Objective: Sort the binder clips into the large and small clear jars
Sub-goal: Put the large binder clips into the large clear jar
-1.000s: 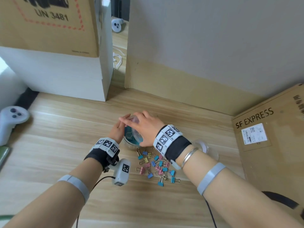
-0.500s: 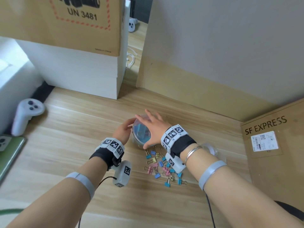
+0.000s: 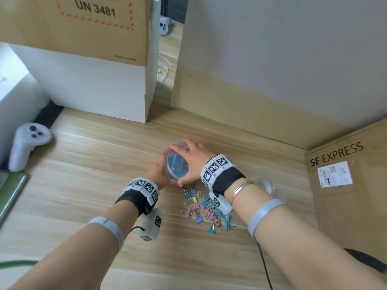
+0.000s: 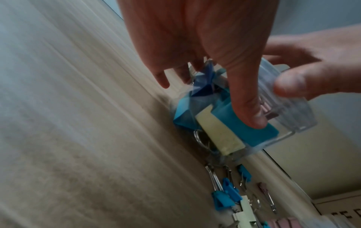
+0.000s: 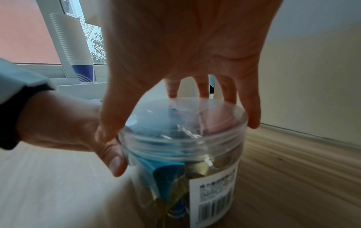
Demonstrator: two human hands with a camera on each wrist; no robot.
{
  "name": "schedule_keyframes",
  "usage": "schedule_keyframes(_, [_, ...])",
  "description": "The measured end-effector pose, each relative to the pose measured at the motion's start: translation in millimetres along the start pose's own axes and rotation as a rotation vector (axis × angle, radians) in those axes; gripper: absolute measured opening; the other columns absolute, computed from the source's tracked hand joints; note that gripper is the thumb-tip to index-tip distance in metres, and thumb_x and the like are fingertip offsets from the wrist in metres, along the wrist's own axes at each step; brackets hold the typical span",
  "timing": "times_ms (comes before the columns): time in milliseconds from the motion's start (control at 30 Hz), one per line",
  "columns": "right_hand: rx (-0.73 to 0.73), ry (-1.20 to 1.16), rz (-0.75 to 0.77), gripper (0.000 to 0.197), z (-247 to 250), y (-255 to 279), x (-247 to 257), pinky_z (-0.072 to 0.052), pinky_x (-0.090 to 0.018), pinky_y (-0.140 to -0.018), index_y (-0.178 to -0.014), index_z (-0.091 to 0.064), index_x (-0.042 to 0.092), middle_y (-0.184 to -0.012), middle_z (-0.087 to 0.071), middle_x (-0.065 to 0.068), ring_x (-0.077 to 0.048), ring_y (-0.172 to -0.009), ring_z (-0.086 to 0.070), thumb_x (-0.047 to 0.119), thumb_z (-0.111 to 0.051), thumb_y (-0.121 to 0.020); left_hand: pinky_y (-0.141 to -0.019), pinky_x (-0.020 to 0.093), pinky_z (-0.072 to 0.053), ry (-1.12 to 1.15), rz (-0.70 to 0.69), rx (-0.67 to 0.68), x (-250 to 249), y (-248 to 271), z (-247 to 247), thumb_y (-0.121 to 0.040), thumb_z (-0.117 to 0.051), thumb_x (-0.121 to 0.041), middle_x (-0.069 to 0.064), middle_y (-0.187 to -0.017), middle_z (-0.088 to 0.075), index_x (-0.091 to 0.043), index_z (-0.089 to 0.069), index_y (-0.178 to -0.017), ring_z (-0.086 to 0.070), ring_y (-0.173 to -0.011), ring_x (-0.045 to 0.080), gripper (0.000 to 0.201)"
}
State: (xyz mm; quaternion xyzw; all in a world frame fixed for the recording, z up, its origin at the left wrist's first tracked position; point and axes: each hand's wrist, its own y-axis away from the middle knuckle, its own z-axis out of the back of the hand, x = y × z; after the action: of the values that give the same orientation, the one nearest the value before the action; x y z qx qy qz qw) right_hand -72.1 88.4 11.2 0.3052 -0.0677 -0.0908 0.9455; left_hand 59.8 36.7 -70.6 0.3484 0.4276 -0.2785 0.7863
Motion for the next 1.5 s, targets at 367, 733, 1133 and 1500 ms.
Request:
schedule_keyframes(367, [0.033,-0.087,-0.083,0.121,-7.6,6.1,1.2,-0.046,-0.052,-0.093,-0.141,0.011,0.047,-0.155,0.009,-0.007,-0.046,-0.131,-0.024,0.055,-0.077,-0.059,-0.108,0.039,-0.038,0.059,-0.084,0.014,5.9,-2.8,2.1,-0.045,-0.091,-0.011,0.013,-0.139,-0.042,-0.005,-0.02,-0.142,-0.044,-0.126,0.019,0.12])
schedule_keyframes(733, [-0.077,-0.356,-0.101,0.124,-19.0,8.6,-11.4,-0.025,-0.045,-0.112,-0.145,0.006,0.04,-0.158,0.009,-0.006,-0.034,-0.143,-0.012,0.051,-0.081,-0.057,-0.102,0.027,-0.037,0.047,-0.046,-0.014,2.6,-3.1,-0.1,-0.044,-0.091,-0.011,0.008,-0.136,-0.046,-0.009,-0.025,-0.14,-0.042,-0.119,0.01,0.117])
schedule_keyframes(1133, [-0.493,-1.226,-0.37,0.038,-8.3,12.3,-73.5,-0.05,-0.048,-0.092,-0.129,-0.052,0.012,-0.12,-0.063,-0.011,-0.029,-0.105,-0.062,0.008,-0.054,-0.091,-0.112,0.045,-0.033,-0.05,-0.002,-0.102,-43.7,-62.9,-4.5,-0.044,-0.09,-0.013,0.014,-0.138,-0.033,-0.01,-0.031,-0.14,-0.031,-0.13,0.027,0.112])
schedule_keyframes(1500, [-0.514,-1.089,-0.387,0.04,5.3,-46.7,-104.0,-0.052,-0.046,-0.088,-0.132,-0.05,0.017,-0.117,-0.065,-0.013,-0.031,-0.098,-0.064,0.013,-0.05,-0.092,-0.1,0.053,-0.045,0.027,0.04,-0.111,-55.9,-132.5,12.4,-0.048,-0.087,0.002,0.01,-0.144,-0.035,-0.017,-0.023,-0.144,-0.04,-0.131,0.028,0.117])
